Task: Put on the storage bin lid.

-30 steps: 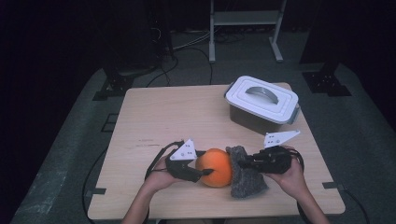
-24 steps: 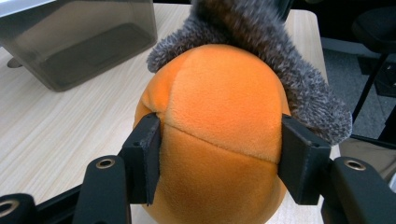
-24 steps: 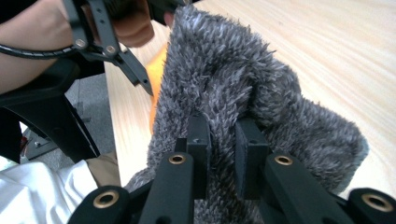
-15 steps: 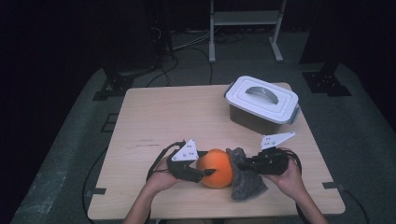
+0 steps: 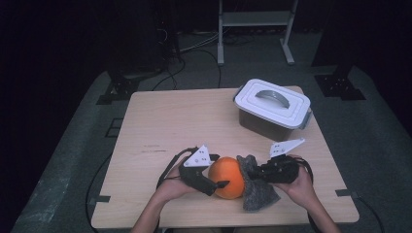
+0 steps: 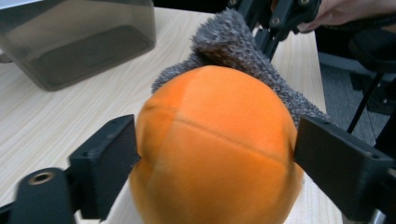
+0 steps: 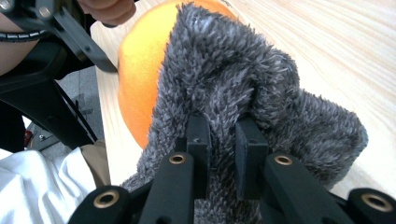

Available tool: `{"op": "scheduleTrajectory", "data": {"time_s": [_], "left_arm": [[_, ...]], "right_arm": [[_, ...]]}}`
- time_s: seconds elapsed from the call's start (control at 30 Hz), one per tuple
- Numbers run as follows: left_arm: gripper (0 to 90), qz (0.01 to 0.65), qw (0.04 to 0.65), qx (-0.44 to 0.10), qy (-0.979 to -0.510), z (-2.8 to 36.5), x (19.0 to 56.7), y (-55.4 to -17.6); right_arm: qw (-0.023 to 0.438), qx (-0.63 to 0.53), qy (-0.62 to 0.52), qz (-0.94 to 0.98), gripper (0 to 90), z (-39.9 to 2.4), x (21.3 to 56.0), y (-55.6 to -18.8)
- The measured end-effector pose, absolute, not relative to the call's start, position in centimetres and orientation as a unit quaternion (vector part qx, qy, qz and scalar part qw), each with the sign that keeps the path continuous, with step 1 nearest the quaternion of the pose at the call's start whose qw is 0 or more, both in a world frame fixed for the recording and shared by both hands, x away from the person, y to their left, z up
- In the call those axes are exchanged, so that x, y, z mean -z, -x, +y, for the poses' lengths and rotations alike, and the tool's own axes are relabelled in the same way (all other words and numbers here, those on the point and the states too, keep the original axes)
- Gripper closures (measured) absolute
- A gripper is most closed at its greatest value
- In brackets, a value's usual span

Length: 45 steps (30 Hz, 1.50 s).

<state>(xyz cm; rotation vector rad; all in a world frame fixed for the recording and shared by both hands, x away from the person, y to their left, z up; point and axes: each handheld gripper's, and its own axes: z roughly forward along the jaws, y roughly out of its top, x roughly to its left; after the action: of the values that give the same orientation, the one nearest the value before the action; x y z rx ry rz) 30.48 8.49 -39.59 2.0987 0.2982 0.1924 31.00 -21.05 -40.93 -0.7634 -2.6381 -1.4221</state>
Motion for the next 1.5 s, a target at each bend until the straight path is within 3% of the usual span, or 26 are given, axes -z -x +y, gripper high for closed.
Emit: {"op": "scheduleTrajectory", "data": {"time_s": [0.3, 0.4, 0.53, 0.7, 0.9, 1.13, 1.4, 1.5], "left_arm": [[4.8, 0.148, 0.503, -0.008, -0.852, 8.7, 41.8, -31.9], [13.4, 0.141, 0.512, 0.013, -0.848, 8.8, 42.1, -31.9], [32.4, 0.141, 0.505, -0.01, -0.851, 8.8, 41.6, -31.4], [37.1, 0.145, 0.489, -0.056, -0.859, 9.1, 40.2, -31.0], [36.2, 0.137, 0.476, -0.072, -0.866, 8.3, 40.1, -30.4], [25.1, 0.125, 0.466, -0.053, -0.874, 7.9, 40.1, -30.1], [31.1, 0.106, 0.475, -0.033, -0.873, 8.5, 39.9, -30.1], [24.1, 0.113, 0.478, -0.044, -0.87, 8.6, 40.0, -30.3]], "right_arm": [[0.037, 0.453, 0.25, -0.855, 78.1, -21.7, 41.7, -31.2], [0.039, 0.452, 0.252, -0.855, 78.0, -21.9, 41.8, -31.3], [0.038, 0.453, 0.253, -0.854, 77.9, -22.0, 41.6, -31.3], [0.019, 0.471, 0.252, -0.845, 78.1, -22.5, 40.1, -30.9], [0.001, 0.49, 0.234, -0.84, 78.0, -21.4, 38.7, -30.1], [0.01, 0.477, 0.24, -0.845, 78.0, -21.0, 40.0, -30.5], [0.011, 0.471, 0.25, -0.846, 77.9, -21.7, 40.5, -30.9], [0.016, 0.472, 0.251, -0.845, 78.0, -21.8, 40.7, -31.0]]}}
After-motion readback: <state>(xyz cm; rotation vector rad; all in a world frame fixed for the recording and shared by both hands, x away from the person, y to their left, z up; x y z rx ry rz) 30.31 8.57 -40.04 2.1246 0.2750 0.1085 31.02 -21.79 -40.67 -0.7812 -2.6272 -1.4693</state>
